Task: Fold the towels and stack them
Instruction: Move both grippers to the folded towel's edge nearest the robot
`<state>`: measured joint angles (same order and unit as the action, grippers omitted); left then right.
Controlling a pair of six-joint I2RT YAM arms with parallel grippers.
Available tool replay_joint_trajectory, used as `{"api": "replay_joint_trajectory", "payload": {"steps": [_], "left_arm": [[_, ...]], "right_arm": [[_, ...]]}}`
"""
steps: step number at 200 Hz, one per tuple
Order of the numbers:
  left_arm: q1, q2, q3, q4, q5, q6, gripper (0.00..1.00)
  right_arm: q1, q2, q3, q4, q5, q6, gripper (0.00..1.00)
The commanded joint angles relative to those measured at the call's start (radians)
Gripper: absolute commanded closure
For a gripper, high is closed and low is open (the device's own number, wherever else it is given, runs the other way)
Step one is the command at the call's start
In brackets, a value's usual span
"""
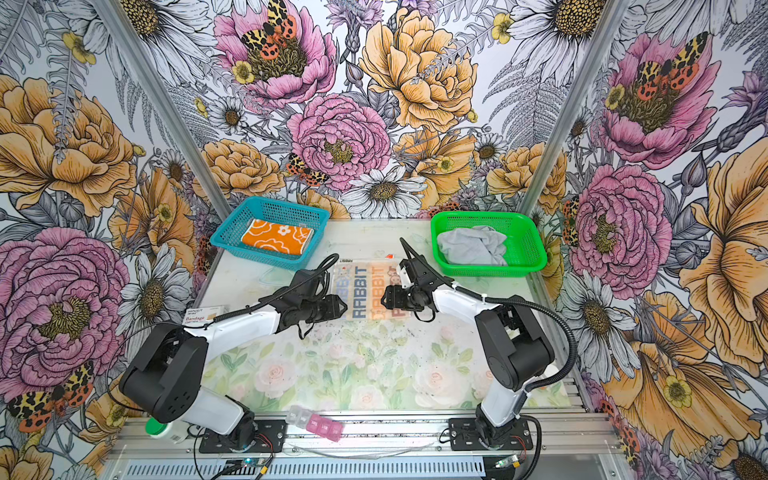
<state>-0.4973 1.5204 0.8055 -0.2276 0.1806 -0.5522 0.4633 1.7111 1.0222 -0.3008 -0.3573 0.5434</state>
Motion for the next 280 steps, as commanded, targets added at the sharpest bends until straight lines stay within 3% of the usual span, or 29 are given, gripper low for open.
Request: {"api": "replay_joint_trajectory", "payload": {"steps": [1, 100, 235, 280], "left_arm": [[0.001, 0.022, -0.015, 0.021, -0.011, -0.017, 0.49], [0.027, 0.089, -0.099, 0.068, -0.018, -0.032, 0.46], [0.048, -0.058, -0.172, 0.011, -0.033, -0.026, 0.39], [0.046, -0.014, -0.175, 0.06, 0.058, -0.064, 0.39]], "right_arm": [[-0.007, 0.001, -0.021, 0.02, -0.021, 0.02, 0.26], [-0.036, -0.022, -0.158, 0.021, 0.009, 0.018, 0.26], [-0.099, -0.102, -0.249, 0.011, -0.019, -0.002, 0.25], [-0.1, -0.116, -0.249, 0.011, -0.034, -0.003, 0.25]]}}
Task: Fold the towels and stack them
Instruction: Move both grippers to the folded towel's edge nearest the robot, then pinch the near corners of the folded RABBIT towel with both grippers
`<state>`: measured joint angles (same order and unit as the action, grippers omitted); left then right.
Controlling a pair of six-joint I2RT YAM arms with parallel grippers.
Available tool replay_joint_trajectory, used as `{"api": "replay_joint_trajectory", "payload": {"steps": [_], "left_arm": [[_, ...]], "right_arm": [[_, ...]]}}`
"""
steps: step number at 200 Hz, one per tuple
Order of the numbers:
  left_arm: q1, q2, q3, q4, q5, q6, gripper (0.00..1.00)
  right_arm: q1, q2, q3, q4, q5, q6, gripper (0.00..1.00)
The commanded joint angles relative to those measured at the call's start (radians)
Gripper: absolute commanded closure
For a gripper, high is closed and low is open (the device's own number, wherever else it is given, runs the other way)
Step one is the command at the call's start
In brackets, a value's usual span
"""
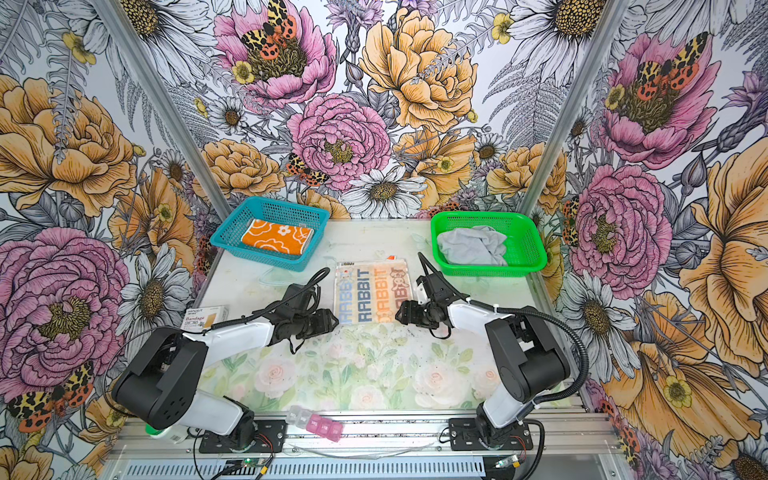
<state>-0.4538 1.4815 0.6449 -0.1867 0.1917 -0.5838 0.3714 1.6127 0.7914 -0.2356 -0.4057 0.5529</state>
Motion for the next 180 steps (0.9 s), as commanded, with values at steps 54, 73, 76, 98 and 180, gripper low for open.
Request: {"api": "replay_joint_trajectory", "payload": {"steps": [54, 73, 76, 98, 180], "left_arm": [[-0.011, 0.085, 0.008, 0.041, 0.074, -0.045, 0.46], [-0.025, 0.106, 0.015, 0.031, 0.054, -0.045, 0.49], [-0.026, 0.109, 0.016, 0.031, 0.051, -0.046, 0.5], [-0.038, 0.127, 0.015, 0.03, 0.034, -0.052, 0.66], [-0.042, 0.134, 0.007, 0.034, 0.028, -0.056, 0.98]], "right_arm": [[-0.015, -0.047, -0.018, -0.067, 0.017, -0.013, 0.24], [-0.026, -0.063, -0.018, -0.083, 0.025, -0.015, 0.24], [-0.027, -0.063, -0.02, -0.085, 0.026, -0.015, 0.24], [-0.039, -0.068, -0.03, -0.091, 0.03, -0.018, 0.24], [-0.043, 0.054, -0.003, -0.079, 0.022, -0.039, 0.31]]}}
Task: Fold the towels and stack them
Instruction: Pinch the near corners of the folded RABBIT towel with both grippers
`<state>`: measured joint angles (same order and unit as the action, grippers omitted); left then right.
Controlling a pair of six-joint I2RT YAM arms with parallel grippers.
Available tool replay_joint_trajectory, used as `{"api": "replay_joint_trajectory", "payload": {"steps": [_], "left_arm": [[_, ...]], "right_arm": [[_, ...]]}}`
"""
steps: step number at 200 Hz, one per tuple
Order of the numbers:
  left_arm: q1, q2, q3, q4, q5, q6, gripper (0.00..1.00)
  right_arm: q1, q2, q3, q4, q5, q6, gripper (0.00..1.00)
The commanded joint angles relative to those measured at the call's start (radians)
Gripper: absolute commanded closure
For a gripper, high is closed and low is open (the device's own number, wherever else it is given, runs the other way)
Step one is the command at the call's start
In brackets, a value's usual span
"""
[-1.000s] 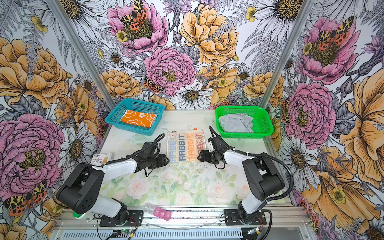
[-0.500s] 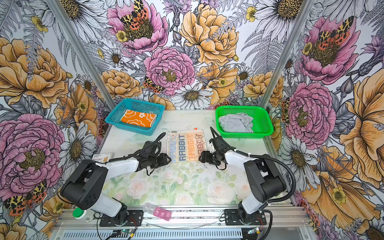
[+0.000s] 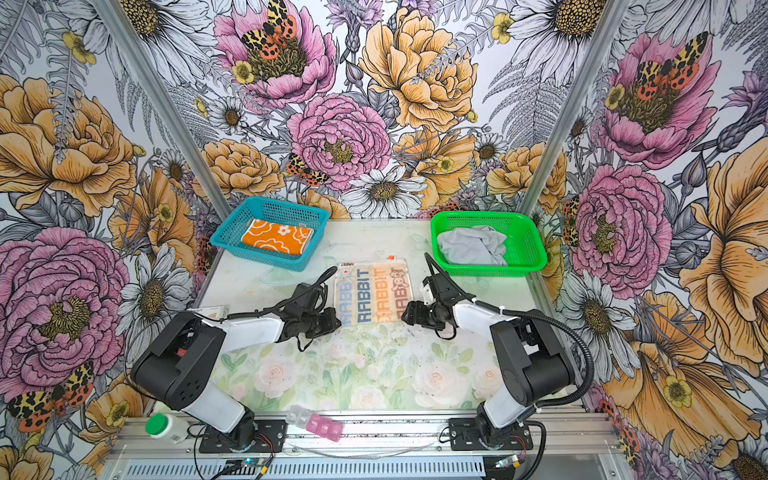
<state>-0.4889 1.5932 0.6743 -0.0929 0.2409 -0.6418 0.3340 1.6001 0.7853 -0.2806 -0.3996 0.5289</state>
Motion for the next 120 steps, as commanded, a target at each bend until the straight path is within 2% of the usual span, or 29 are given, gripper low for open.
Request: {"api": "replay_joint_trajectory", "payload": {"steps": [1, 57, 95, 120], "left_arm": [[-0.007, 0.022, -0.022, -0.06, -0.021, 0.003, 0.99], [-0.008, 0.032, -0.022, -0.056, -0.012, 0.007, 0.98], [-0.011, 0.039, -0.018, -0.051, -0.005, 0.007, 0.99], [-0.013, 0.031, -0.021, -0.054, -0.006, 0.008, 0.99]], "right_arm": [[-0.005, 0.068, 0.004, -0.034, 0.015, -0.015, 0.31], [-0.004, 0.097, 0.008, -0.03, 0.01, -0.009, 0.5], [-0.004, 0.11, 0.008, -0.024, 0.014, -0.004, 0.7], [-0.005, 0.107, 0.01, -0.024, 0.035, -0.004, 0.78]]}}
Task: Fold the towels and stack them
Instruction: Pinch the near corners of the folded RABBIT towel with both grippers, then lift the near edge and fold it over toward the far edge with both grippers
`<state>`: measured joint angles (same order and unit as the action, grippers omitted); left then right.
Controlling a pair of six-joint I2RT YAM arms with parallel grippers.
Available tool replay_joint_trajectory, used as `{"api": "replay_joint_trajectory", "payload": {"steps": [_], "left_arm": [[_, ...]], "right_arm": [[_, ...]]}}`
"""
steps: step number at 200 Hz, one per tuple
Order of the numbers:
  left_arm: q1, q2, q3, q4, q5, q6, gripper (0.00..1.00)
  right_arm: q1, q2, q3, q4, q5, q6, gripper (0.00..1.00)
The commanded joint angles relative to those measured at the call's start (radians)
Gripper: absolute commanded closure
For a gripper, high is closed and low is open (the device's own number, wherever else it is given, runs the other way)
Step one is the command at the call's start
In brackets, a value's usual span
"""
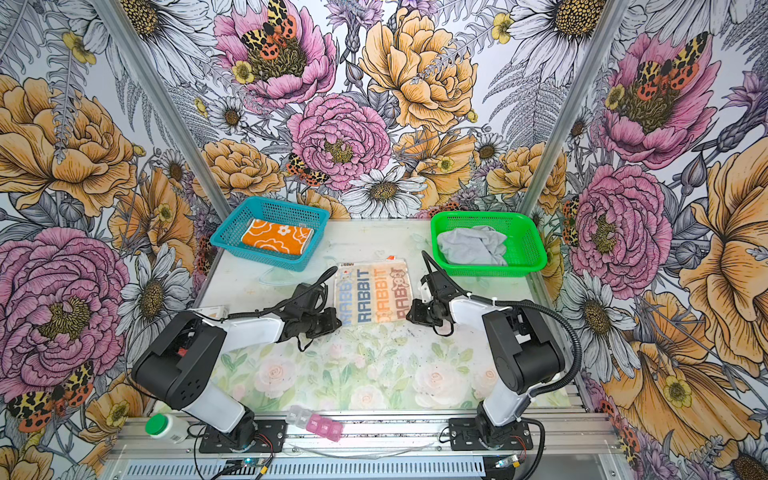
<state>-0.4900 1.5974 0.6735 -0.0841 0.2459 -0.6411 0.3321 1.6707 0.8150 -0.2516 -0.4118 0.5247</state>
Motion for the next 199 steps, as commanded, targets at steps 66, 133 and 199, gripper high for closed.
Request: {"api": "replay_joint_trajectory", "payload": {"steps": [66, 133, 199], "left_arm": [[-0.015, -0.004, -0.026, -0.09, 0.0, 0.016, 0.99], [-0.105, -0.093, -0.053, -0.166, -0.039, -0.006, 0.99], [-0.305, -0.444, -0.189, -0.316, -0.154, -0.169, 0.99]], "right_arm": [[-0.003, 0.004, -0.023, -0.054, 0.047, -0.045, 1.0], [0.017, -0.188, -0.193, -0.058, -0.01, -0.021, 1.0], [0.129, -0.63, -0.445, -0.132, 0.007, 0.197, 1.0]]}}
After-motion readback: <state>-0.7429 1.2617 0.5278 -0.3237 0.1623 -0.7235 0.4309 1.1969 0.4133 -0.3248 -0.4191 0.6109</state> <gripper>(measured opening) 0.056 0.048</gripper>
